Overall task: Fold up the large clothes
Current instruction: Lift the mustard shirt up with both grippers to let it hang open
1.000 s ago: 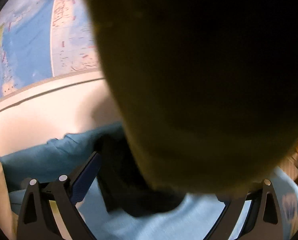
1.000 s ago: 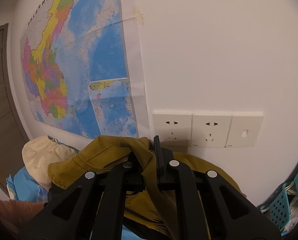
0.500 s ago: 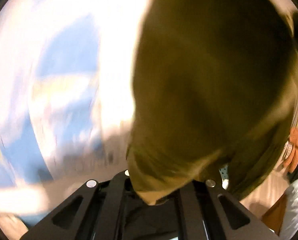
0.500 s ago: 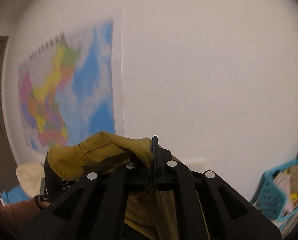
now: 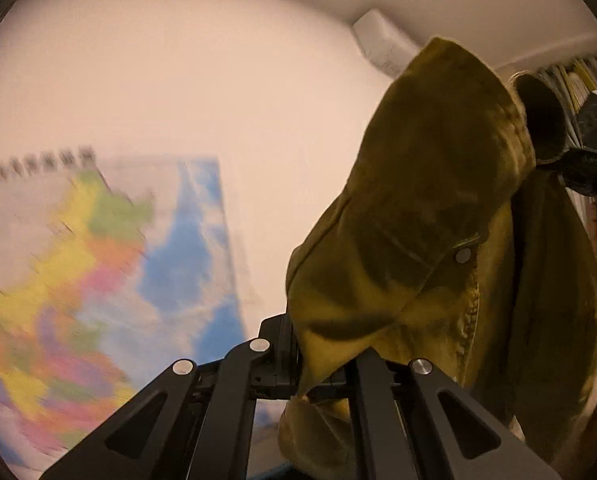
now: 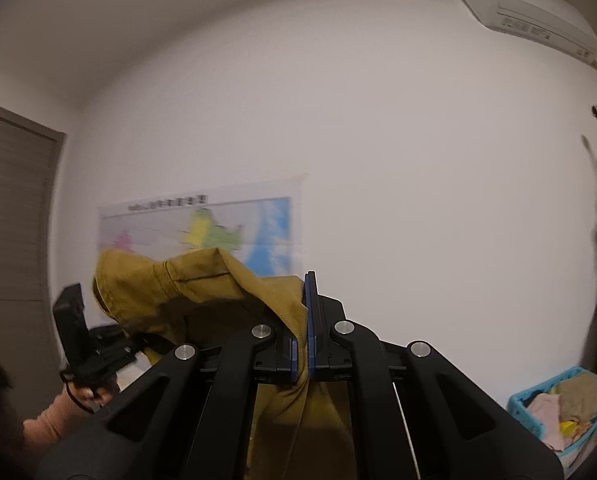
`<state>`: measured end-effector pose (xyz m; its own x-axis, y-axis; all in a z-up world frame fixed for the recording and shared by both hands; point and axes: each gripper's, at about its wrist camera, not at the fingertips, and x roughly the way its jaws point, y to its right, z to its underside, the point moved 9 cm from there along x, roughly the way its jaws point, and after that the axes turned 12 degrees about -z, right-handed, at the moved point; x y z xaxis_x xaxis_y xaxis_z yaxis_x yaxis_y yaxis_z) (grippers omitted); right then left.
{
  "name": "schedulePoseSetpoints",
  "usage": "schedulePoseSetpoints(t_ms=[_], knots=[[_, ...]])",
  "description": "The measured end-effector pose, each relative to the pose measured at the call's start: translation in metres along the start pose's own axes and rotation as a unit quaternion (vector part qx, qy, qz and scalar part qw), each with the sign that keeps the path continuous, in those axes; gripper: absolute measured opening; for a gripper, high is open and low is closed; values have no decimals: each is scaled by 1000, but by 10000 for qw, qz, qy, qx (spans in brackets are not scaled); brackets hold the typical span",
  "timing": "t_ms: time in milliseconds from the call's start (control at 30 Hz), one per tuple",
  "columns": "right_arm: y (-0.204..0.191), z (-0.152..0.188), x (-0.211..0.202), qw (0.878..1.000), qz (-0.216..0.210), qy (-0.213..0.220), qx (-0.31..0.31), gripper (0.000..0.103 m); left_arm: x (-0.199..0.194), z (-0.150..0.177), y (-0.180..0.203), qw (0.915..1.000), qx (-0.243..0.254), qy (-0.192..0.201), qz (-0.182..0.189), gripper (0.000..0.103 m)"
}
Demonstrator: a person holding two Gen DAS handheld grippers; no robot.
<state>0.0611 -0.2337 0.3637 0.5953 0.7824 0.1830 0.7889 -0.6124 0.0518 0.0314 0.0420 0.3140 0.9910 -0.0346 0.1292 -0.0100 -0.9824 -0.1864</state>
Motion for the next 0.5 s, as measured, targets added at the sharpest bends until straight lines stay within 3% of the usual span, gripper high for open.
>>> schedulePoseSetpoints(t_ms=[133, 267, 367, 433, 500], knots=[[-48, -1, -12, 9987, -509, 41, -52, 3, -66, -18, -26, 9969, 442, 180, -630, 3], [-92, 2, -8, 9944, -1054, -84, -49, 3, -126, -32, -54, 9869, 891, -48, -1346, 3], [-100, 10, 9, 9924, -1212, -222, 41, 3, -131, -31, -61, 9812, 1035, -288, -1605, 3], [-93, 26, 38, 9913, -1231, -407, 231, 3, -124, -19, -69, 9757, 1152, -486, -1797, 3], [-80, 49, 69, 9889, -1257, -671, 420, 3, -95, 10, -81, 9718, 1090, -942, -1869, 4]])
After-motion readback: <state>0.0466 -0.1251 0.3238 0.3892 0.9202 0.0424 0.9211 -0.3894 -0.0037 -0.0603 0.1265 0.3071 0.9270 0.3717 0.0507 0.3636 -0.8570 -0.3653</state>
